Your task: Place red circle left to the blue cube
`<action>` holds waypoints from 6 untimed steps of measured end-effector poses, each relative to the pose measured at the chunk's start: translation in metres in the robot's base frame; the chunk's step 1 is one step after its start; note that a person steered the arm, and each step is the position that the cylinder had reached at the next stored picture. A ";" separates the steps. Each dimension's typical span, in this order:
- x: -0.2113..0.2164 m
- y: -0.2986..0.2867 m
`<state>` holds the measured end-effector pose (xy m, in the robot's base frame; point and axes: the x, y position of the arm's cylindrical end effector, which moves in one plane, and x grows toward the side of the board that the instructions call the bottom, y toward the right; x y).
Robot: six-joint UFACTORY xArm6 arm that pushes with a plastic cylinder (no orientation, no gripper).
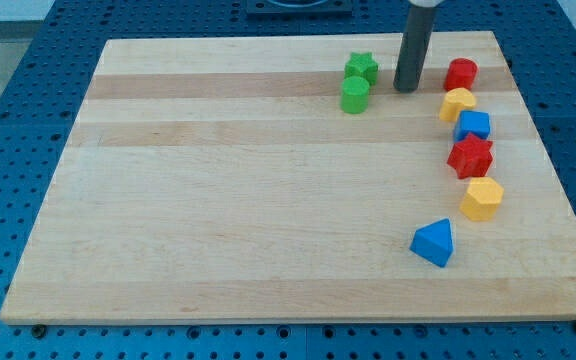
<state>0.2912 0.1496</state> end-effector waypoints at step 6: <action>-0.099 0.065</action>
<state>0.1918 0.2142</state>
